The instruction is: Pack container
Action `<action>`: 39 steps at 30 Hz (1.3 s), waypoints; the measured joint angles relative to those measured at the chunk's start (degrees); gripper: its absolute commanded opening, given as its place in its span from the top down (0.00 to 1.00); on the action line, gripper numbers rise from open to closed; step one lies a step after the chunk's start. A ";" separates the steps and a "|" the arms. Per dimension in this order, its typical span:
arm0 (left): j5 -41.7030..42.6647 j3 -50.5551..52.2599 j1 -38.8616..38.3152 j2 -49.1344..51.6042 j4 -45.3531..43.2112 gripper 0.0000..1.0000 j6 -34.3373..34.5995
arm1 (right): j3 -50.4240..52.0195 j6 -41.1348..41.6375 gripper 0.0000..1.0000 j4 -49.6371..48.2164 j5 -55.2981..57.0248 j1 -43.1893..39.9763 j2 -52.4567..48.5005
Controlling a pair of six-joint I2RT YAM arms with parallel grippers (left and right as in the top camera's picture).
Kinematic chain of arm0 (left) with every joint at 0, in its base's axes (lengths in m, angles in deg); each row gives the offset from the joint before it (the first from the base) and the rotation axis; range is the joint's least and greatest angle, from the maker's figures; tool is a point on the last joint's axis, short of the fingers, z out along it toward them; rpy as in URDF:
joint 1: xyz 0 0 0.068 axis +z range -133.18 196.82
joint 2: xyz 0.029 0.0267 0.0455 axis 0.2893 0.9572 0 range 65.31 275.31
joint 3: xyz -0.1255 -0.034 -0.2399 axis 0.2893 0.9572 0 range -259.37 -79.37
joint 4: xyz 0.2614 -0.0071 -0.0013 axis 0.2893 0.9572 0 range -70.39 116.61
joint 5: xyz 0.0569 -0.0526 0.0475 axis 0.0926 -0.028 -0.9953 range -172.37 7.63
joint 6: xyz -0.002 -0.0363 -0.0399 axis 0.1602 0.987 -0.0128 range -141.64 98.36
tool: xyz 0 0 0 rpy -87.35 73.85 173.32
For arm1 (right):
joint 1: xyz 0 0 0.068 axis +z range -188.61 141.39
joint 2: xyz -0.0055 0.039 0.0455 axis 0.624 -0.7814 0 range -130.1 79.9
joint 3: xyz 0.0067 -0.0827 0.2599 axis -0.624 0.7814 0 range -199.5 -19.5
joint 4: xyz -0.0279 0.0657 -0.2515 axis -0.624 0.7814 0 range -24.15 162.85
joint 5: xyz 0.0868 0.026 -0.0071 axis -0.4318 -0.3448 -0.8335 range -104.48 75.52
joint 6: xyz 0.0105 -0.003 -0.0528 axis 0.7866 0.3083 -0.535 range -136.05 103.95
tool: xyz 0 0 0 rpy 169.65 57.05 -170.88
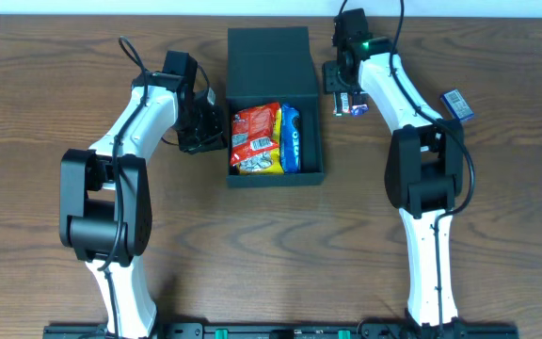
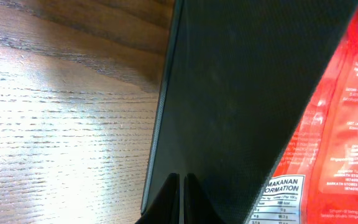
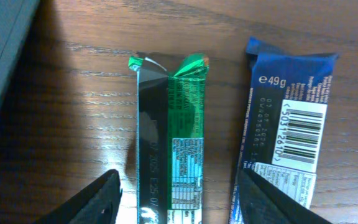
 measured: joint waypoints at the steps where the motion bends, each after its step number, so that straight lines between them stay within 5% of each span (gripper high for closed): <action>1: 0.00 0.00 0.00 0.00 -0.02 0.94 0.00 | 0.00 -0.09 0.41 -0.04 -0.13 0.04 -0.07; 9: 0.00 0.00 0.00 0.00 -0.02 0.94 0.00 | 0.00 -0.44 0.50 -0.52 -0.96 0.68 -0.92; 15: 0.00 0.00 0.00 0.00 -0.02 0.94 0.00 | 0.00 -0.59 0.67 -0.59 -1.16 0.68 -0.96; 39: 0.00 0.00 0.00 0.00 -0.02 0.94 0.00 | 0.02 -0.63 0.81 1.40 -1.14 0.68 0.20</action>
